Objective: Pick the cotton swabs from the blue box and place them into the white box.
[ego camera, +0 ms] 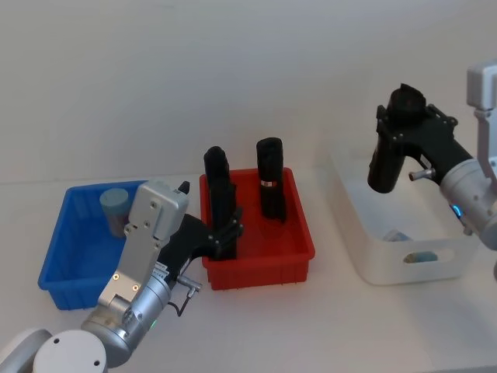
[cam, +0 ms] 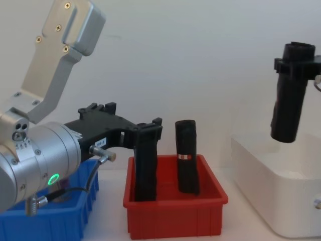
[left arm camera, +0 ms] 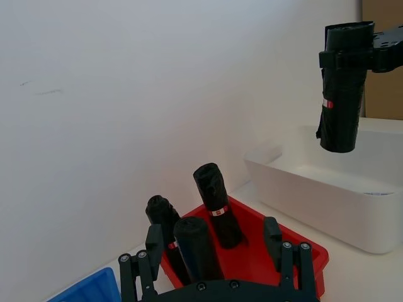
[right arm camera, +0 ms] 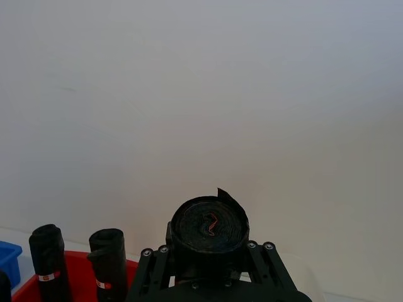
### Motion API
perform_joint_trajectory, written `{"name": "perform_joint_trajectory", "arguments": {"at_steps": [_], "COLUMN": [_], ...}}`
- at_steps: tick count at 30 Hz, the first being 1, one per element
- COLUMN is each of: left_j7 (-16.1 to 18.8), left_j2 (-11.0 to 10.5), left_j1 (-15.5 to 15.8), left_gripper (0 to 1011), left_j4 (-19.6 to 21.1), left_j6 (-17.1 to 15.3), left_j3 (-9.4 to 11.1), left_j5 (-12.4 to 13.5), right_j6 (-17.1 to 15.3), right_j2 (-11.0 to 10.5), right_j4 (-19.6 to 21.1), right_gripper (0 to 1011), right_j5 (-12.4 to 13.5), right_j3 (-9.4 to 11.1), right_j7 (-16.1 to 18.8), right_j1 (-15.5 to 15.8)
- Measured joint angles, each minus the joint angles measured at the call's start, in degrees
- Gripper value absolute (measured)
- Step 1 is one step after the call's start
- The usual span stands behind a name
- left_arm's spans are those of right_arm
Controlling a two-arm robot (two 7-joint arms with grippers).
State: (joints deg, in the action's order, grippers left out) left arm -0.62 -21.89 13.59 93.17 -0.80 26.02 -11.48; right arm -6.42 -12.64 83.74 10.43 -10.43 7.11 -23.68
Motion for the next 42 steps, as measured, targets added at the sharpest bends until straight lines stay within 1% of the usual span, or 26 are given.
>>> {"name": "perform_joint_trajectory", "arguments": {"at_steps": [4, 11, 17, 24, 27, 28, 30, 31, 33, 34, 36, 39, 40, 41, 42], "left_j7": [0.00, 0.00, 0.00, 0.00, 0.00, 0.00, 0.00, 0.00, 0.00, 0.00, 0.00, 0.00, 0.00, 0.00, 0.00], "left_j2": [0.00, 0.00, 0.00, 0.00, 0.00, 0.00, 0.00, 0.00, 0.00, 0.00, 0.00, 0.00, 0.00, 0.00, 0.00], "left_j1": [0.00, 0.00, 0.00, 0.00, 0.00, 0.00, 0.00, 0.00, 0.00, 0.00, 0.00, 0.00, 0.00, 0.00, 0.00], "left_gripper": [1004, 1003, 1004, 1004, 1004, 1004, 1004, 1004, 1004, 1004, 1004, 1004, 1004, 1004, 1004], "left_j4": [0.00, 0.00, 0.00, 0.00, 0.00, 0.00, 0.00, 0.00, 0.00, 0.00, 0.00, 0.00, 0.00, 0.00, 0.00], "left_j6": [0.00, 0.00, 0.00, 0.00, 0.00, 0.00, 0.00, 0.00, 0.00, 0.00, 0.00, 0.00, 0.00, 0.00, 0.00], "left_j3": [0.00, 0.00, 0.00, 0.00, 0.00, 0.00, 0.00, 0.00, 0.00, 0.00, 0.00, 0.00, 0.00, 0.00, 0.00], "left_j5": [0.00, 0.00, 0.00, 0.00, 0.00, 0.00, 0.00, 0.00, 0.00, 0.00, 0.00, 0.00, 0.00, 0.00, 0.00], "right_j6": [-1.37, -3.01, -4.33, -5.46, -5.65, -5.67, -5.74, -5.76, -5.78, -5.78, -5.77, -5.57, -5.50, -5.35, -5.24], "right_j2": [-0.67, -1.34, -1.55, -1.50, -1.41, -1.40, -1.35, -1.30, -1.27, -1.23, -1.20, -1.12, -1.10, -1.08, -1.07], "right_j4": [1.18, 2.11, 2.08, 0.73, 0.02, -0.11, -0.42, -0.64, -0.87, -1.09, -1.26, -1.54, -1.57, -1.65, -1.68], "right_gripper": [494, 494, 494, 498, 564, 616, 660, 716, 748, 800, 846, 945, 945, 988, 1000], "right_j5": [0.19, 0.40, 0.90, 1.94, 2.29, 2.33, 2.46, 2.55, 2.61, 2.66, 2.73, 2.80, 2.80, 2.81, 2.81], "right_j3": [0.49, 0.96, 1.11, 1.16, 1.13, 1.11, 1.08, 1.06, 1.03, 1.01, 1.00, 0.97, 0.97, 0.96, 0.95], "right_j7": [-0.71, -1.28, -1.32, -0.65, -0.24, -0.19, -0.02, 0.12, 0.25, 0.34, 0.44, 0.58, 0.60, 0.64, 0.66], "right_j1": [1.00, 2.16, 2.71, 3.08, 3.16, 3.17, 3.17, 3.18, 3.18, 3.18, 3.18, 3.18, 3.18, 3.18, 3.18]}}
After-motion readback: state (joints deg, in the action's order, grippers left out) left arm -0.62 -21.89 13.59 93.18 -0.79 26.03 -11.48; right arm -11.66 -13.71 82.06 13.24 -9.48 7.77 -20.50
